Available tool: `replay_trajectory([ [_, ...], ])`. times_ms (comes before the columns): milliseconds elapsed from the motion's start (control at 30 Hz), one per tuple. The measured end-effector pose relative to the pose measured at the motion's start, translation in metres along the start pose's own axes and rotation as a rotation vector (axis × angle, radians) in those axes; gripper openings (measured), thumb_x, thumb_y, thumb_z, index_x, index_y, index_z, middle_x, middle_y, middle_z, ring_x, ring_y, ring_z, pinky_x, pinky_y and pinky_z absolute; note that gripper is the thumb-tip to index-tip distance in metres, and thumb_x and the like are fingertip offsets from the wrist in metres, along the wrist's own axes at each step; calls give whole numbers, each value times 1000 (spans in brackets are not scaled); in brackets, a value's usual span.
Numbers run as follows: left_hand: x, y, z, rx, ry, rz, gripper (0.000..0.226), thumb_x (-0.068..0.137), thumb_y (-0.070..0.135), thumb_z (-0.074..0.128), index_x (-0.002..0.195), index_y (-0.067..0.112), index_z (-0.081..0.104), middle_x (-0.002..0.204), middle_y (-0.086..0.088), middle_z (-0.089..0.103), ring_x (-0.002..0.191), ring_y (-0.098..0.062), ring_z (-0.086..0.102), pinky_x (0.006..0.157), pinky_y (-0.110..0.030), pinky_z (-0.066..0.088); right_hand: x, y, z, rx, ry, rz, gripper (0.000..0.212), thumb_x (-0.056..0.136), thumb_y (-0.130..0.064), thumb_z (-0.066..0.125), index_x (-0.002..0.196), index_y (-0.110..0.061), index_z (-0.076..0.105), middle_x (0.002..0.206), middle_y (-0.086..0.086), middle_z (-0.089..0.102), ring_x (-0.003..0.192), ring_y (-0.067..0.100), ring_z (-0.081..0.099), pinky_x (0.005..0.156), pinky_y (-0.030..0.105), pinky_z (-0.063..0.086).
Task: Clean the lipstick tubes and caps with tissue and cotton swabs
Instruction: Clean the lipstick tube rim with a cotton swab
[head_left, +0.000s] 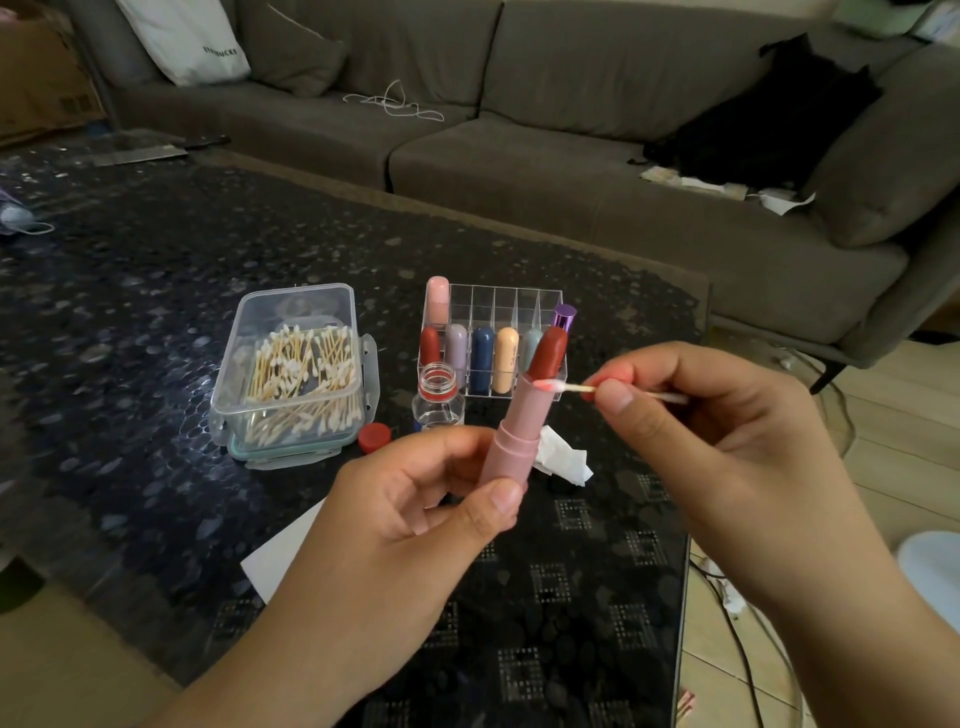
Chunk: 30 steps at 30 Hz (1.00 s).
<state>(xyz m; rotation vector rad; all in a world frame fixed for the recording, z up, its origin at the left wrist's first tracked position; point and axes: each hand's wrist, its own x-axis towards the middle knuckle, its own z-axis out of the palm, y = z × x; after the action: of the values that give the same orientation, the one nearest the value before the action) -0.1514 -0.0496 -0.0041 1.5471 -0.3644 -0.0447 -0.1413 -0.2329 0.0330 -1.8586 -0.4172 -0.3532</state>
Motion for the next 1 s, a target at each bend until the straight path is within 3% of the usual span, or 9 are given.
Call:
replay_trajectory([
  [367,0,0,1,-47,19,-19,30,68,36,72,97,39,71,87,1,74,80,-14,71,69,-13,52,3,2,-2,94,26,74,10,77,-28,65,73,-20,70,56,20,36,46,10,29,42,13,26],
  [600,-1,-1,2,-64,-9,-16,32,67,40,66,98,39,71,89,1,74,81,-15,71,70,-14,52,2,3,-1,110,-30,19,20,75,-37,64,78,-18,70,61,23,39,54,27,30,47,19,29],
  [767,-2,-1,1,-71,-22,-22,29,68,40,66,97,37,72,88,0,73,81,-17,71,72,-16,52,4,5,-4,154,-4,49,14,72,-37,67,70,-23,70,57,17,33,50,13,29,43,13,26],
  [1000,-1,-3,2,-103,-49,-43,29,68,40,66,96,34,73,88,-1,73,81,-18,71,76,-21,54,5,8,-4,195,6,66,14,70,-39,64,69,-26,72,58,20,34,54,18,31,46,15,27],
])
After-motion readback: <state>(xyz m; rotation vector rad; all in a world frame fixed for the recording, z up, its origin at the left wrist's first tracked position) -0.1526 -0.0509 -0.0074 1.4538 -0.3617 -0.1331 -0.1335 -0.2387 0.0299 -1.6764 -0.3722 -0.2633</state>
